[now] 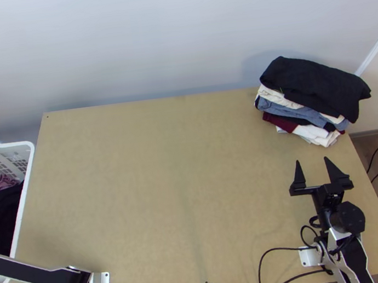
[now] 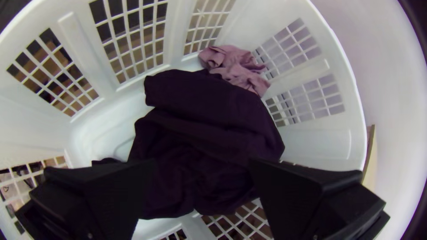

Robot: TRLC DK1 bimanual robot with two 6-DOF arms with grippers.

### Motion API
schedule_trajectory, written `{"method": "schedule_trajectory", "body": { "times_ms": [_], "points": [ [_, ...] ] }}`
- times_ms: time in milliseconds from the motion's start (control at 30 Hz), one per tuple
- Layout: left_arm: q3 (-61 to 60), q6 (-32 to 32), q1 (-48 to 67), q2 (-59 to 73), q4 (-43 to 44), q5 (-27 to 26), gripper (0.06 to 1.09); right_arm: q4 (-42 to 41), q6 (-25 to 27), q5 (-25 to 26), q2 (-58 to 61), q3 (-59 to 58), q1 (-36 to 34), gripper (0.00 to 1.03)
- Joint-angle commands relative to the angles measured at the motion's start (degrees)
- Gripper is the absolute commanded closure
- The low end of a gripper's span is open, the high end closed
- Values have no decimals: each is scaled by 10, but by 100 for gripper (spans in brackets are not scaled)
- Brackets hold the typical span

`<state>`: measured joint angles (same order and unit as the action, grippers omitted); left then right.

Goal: Fold the t-shirt

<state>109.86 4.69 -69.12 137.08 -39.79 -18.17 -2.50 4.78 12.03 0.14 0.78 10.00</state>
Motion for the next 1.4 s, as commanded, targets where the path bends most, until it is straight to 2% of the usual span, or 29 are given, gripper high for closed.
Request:
{"method": "schedule_trajectory", "body": {
  "times_ms": [0, 400, 467, 533, 567, 633, 800, 1167, 1367],
  "points": [
    [35, 22, 1, 43, 17, -16, 11, 5, 8, 2, -2, -6, -2, 4],
    [184, 18, 20, 193, 16, -10, 12, 5, 8, 2, -2, -6, -2, 4],
    [183, 17, 21, 200, 17, -10, 25, 4, 8, 2, -2, -6, -2, 4],
    [182, 11, 21, 203, 17, -10, 46, 5, 8, 2, -2, -6, -2, 4],
    [182, 8, 21, 203, 17, -10, 62, 5, 8, 2, -2, -6, -2, 4],
    [179, 9, 20, 194, 31, -16, 105, 5, 8, 2, -2, -6, -2, 4],
    [174, -6, 7, 130, 29, -34, 105, 5, 8, 2, -2, -6, -2, 4],
    [163, -55, -19, -104, 19, -66, 105, 5, 8, 2, -2, -6, -2, 4],
    [162, -53, -10, -123, -17, -67, 105, 5, 8, 2, -2, -6, -2, 4]
  ]
}}
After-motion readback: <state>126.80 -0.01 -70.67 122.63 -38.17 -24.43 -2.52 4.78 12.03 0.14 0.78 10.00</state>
